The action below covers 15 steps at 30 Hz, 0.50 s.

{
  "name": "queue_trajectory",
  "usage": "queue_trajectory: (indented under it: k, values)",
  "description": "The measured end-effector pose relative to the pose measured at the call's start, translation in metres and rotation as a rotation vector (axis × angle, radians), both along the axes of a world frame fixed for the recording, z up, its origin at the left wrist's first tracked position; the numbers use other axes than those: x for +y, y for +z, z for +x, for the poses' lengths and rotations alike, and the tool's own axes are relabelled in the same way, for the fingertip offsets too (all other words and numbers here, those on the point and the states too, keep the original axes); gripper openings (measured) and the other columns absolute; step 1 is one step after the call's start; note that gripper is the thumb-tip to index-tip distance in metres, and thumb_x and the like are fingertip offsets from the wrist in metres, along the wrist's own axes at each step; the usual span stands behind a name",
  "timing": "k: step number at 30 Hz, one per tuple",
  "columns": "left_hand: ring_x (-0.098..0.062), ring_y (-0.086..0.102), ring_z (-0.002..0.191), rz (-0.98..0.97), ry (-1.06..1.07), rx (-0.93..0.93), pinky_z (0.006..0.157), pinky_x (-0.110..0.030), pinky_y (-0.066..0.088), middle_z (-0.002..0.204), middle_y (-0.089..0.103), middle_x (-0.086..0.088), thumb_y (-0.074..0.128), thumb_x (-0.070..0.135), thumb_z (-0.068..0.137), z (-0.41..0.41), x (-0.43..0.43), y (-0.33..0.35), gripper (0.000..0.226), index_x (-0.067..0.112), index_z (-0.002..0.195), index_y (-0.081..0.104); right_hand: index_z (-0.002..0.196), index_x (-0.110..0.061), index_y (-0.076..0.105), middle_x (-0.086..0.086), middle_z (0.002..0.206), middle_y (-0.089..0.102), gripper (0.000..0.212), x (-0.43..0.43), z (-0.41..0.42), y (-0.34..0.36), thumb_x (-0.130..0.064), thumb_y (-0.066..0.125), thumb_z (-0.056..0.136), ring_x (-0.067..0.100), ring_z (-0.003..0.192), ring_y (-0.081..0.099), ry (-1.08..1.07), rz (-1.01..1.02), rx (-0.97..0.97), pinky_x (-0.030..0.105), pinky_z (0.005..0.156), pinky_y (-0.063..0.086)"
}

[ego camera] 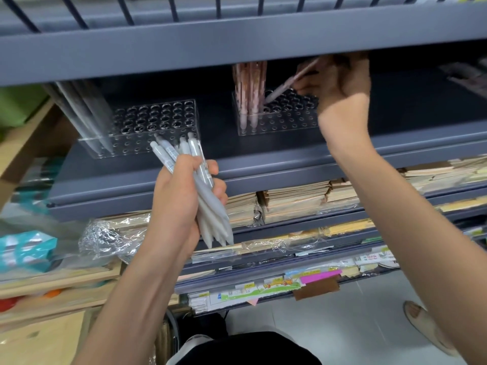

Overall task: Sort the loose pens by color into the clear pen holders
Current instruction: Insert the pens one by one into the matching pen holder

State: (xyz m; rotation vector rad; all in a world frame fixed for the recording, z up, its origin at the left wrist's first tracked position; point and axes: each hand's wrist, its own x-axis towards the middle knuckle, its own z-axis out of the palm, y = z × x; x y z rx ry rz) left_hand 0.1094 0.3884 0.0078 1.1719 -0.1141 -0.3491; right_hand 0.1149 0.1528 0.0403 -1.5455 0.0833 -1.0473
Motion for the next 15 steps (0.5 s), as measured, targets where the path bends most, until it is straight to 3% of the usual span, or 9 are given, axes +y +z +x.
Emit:
queue_trajectory:
  k: [2,5,7,11,15]
  values:
    - [-0.018,0.043,0.046,0.032,-0.043,-0.014,0.045,-0.028,0.04,0.063,0.054,-0.004,0.047,0.021,0.087,-0.001,0.002,0.001,0.035,0.025,0.06,0.07,0.09,-0.021,0.051,0.014,0.085,0.064,0.01,0.002,0.011,0.003,-0.016,0.042,0.09,0.031,0.067,0.063,-0.044,-0.035,0.098,0.042,0.069,0.053]
    - [-0.019,0.044,0.047,0.037,-0.089,-0.017,0.044,-0.028,0.04,0.069,0.056,-0.007,0.05,0.021,0.084,-0.002,0.005,0.0,0.024,0.02,0.068,0.067,0.081,-0.024,0.058,0.01,0.082,0.068,0.017,0.001,0.027,0.007,-0.024,0.047,0.094,0.031,0.08,0.067,-0.153,-0.266,0.367,0.05,0.079,0.055]
    - [-0.02,0.044,0.047,0.051,-0.094,-0.027,0.044,-0.029,0.04,0.071,0.057,-0.007,0.05,0.021,0.084,-0.001,0.007,-0.003,0.017,0.018,0.074,0.063,0.096,-0.015,0.063,0.016,0.093,0.068,0.021,0.001,0.035,0.008,-0.025,0.045,0.096,0.033,0.094,0.065,-0.161,-0.41,0.48,0.05,0.088,0.052]
    - [-0.02,0.044,0.047,0.054,-0.09,-0.042,0.045,-0.029,0.04,0.073,0.059,-0.006,0.049,0.021,0.084,-0.001,0.011,-0.007,0.011,0.013,0.086,0.056,0.112,-0.001,0.059,0.022,0.106,0.066,0.03,0.005,0.042,0.012,-0.022,0.044,0.098,0.037,0.101,0.062,-0.168,-0.528,0.511,0.046,0.093,0.049]
    - [-0.022,0.043,0.046,0.089,-0.126,-0.066,0.048,-0.03,0.039,0.064,0.055,-0.009,0.049,0.024,0.085,-0.001,0.018,-0.009,0.029,0.028,0.068,0.071,0.124,-0.001,0.054,0.021,0.119,0.062,0.034,0.007,0.044,0.015,-0.022,0.045,0.1,0.036,0.109,0.061,-0.177,-0.519,0.505,0.046,0.099,0.047]
